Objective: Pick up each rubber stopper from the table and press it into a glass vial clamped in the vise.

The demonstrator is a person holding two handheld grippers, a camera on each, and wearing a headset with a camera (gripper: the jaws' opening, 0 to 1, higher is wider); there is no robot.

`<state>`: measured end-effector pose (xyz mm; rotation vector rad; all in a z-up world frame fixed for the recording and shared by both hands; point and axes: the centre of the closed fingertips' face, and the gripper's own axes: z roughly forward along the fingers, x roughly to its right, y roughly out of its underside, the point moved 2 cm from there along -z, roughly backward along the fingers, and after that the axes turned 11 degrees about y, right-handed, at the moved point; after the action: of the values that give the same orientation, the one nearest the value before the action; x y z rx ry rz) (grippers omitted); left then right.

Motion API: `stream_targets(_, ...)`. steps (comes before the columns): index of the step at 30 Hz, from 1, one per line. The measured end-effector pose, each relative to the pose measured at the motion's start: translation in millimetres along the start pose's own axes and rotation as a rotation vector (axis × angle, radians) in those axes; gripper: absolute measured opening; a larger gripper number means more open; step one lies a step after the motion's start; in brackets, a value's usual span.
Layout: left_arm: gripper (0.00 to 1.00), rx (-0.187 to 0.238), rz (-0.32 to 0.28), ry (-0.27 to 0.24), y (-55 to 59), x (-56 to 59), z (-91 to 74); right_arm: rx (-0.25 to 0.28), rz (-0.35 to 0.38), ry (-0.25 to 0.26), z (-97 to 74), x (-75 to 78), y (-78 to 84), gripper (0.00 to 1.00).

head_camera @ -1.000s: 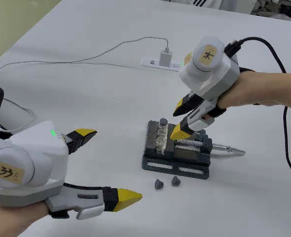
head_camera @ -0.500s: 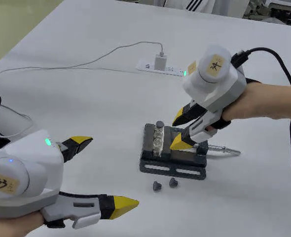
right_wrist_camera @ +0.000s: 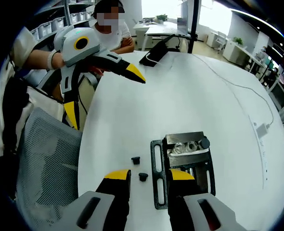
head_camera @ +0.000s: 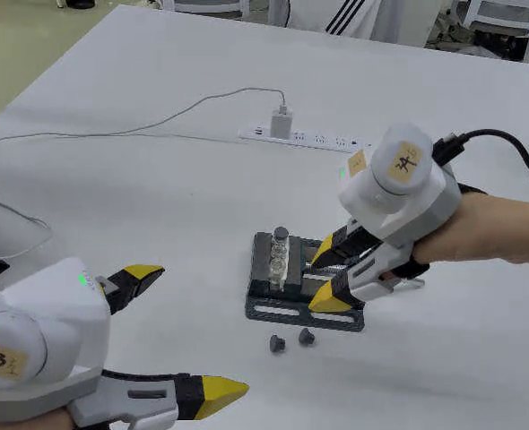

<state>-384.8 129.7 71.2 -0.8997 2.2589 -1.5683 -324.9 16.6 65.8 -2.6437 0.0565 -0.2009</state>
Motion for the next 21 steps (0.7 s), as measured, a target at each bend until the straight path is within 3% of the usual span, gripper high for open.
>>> stream_targets(8, 0.93, 0.005, -0.004, 0.005, 1.8, 3.9, 0.9, -0.026, 0.027, -0.018, 9.1, -6.9, 13.3, 0.23)
stream_targets(21, 0.93, 0.013, -0.02, 0.0, 6.1, 3.0, 0.4, -0.052, 0.037, -0.033, 19.1, -12.6, 20.2, 0.2)
